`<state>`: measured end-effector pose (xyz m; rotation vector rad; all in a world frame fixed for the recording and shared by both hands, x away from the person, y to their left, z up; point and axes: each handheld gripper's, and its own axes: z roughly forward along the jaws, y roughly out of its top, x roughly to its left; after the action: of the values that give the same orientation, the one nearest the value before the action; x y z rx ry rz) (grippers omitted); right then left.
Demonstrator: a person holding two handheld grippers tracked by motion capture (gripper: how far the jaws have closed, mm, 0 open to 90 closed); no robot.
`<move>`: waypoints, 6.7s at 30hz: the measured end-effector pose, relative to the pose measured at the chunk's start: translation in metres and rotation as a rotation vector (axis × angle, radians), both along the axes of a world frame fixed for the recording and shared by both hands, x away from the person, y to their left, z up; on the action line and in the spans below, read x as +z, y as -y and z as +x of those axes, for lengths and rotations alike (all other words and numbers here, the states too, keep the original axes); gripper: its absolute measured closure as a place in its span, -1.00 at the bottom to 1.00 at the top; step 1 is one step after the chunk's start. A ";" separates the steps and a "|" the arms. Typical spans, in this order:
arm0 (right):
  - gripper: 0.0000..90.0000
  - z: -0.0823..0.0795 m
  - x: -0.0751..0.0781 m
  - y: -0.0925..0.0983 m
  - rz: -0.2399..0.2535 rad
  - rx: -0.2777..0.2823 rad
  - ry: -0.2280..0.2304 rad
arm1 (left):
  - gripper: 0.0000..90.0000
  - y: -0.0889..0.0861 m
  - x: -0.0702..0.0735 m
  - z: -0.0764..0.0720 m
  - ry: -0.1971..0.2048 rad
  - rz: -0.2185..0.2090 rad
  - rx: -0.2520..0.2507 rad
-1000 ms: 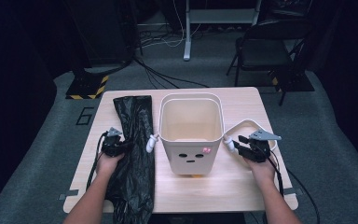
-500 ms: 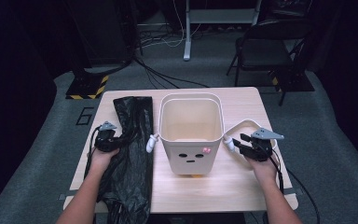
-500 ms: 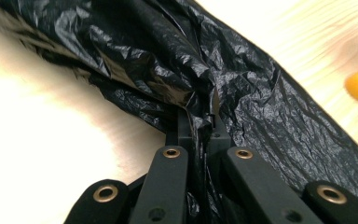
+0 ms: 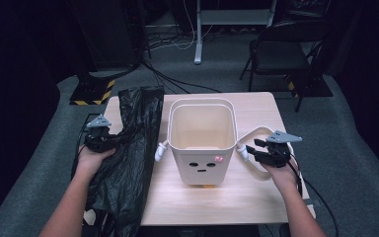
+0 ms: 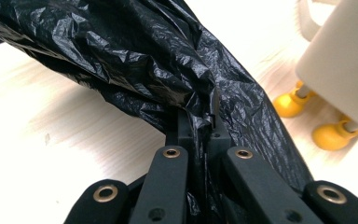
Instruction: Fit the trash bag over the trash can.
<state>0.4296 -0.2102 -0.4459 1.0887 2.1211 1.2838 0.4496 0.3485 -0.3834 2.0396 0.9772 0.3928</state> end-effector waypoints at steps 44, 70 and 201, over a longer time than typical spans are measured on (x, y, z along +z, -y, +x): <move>0.16 -0.042 0.126 0.000 0.071 0.228 0.126 | 0.97 -0.001 0.118 -0.039 0.114 0.019 -0.149; 0.15 -0.051 0.165 -0.017 0.100 0.319 0.204 | 0.97 0.057 0.180 -0.053 0.191 -0.073 -0.398; 0.10 -0.031 0.218 -0.073 0.142 0.436 0.280 | 0.94 0.076 0.151 -0.079 0.172 -0.123 -0.746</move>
<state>0.3984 -0.1368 -0.2283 0.4647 2.1402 1.6917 0.3706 0.2723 -0.2319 2.0484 0.0948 0.0948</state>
